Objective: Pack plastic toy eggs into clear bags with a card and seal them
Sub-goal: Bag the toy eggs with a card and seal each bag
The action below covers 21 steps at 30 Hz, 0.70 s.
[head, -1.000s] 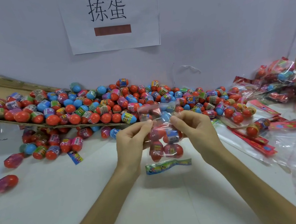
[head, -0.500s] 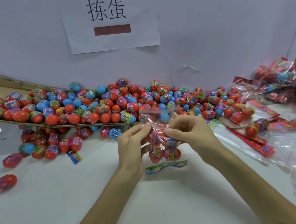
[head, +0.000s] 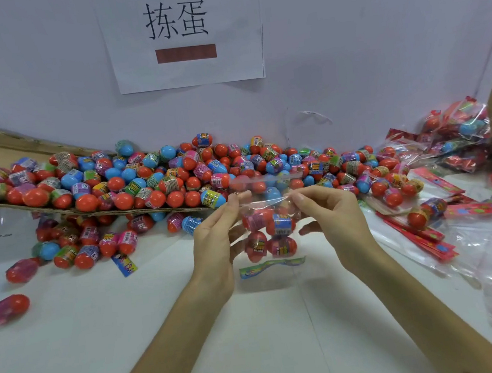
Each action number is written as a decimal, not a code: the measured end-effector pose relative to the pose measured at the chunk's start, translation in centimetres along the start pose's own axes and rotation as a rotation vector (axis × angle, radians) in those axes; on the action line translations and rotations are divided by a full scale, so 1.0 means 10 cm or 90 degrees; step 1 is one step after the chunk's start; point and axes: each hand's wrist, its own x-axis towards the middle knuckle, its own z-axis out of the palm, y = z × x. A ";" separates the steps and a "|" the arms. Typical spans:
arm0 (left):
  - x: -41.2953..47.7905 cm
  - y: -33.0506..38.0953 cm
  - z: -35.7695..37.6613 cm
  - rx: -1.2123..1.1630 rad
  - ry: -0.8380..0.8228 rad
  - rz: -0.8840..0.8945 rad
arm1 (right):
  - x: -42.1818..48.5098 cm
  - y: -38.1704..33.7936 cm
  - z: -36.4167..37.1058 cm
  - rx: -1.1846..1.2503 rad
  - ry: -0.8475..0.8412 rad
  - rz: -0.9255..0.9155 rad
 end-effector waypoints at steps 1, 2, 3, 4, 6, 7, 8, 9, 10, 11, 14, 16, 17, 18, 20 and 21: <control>0.00 -0.01 0.00 -0.005 0.009 -0.002 | 0.00 0.00 0.00 0.001 -0.002 0.008; 0.00 -0.02 -0.01 -0.017 0.021 -0.005 | 0.01 0.00 0.00 0.007 -0.021 0.024; 0.01 -0.03 -0.02 -0.035 0.035 -0.006 | 0.00 0.00 0.01 0.017 -0.058 0.050; 0.02 -0.03 -0.03 -0.054 0.050 -0.006 | 0.01 0.00 0.01 0.024 -0.103 0.081; 0.05 0.00 -0.06 -0.092 0.092 -0.007 | 0.01 0.01 0.01 0.008 -0.185 0.134; 0.07 0.01 -0.08 -0.109 0.119 -0.009 | 0.00 0.01 0.01 -0.007 -0.220 0.145; 0.09 0.03 -0.09 -0.125 0.145 -0.013 | 0.00 0.03 0.01 -0.021 -0.246 0.142; 0.10 0.04 -0.11 -0.137 0.168 -0.016 | -0.01 0.04 0.01 -0.039 -0.262 0.132; 0.11 0.05 -0.12 -0.148 0.186 -0.018 | -0.02 0.06 0.02 -0.060 -0.266 0.114; 0.12 0.05 -0.13 -0.159 0.198 -0.020 | -0.03 0.06 0.03 -0.084 -0.265 0.094; 0.12 0.06 -0.14 -0.171 0.234 -0.017 | -0.03 0.08 0.05 -0.131 -0.262 0.036; 0.13 0.08 -0.14 -0.166 0.264 0.005 | -0.03 0.08 0.07 -0.153 -0.253 0.011; 0.13 0.09 -0.14 -0.159 0.276 0.022 | -0.03 0.07 0.08 -0.168 -0.248 -0.001; 0.13 0.10 -0.14 -0.148 0.286 0.038 | -0.03 0.08 0.09 -0.188 -0.242 -0.019; 0.11 0.11 -0.13 -0.123 0.287 0.061 | -0.05 0.08 0.10 -0.227 -0.227 -0.049; 0.09 0.10 -0.12 -0.110 0.278 0.068 | -0.05 0.09 0.09 -0.248 -0.219 -0.057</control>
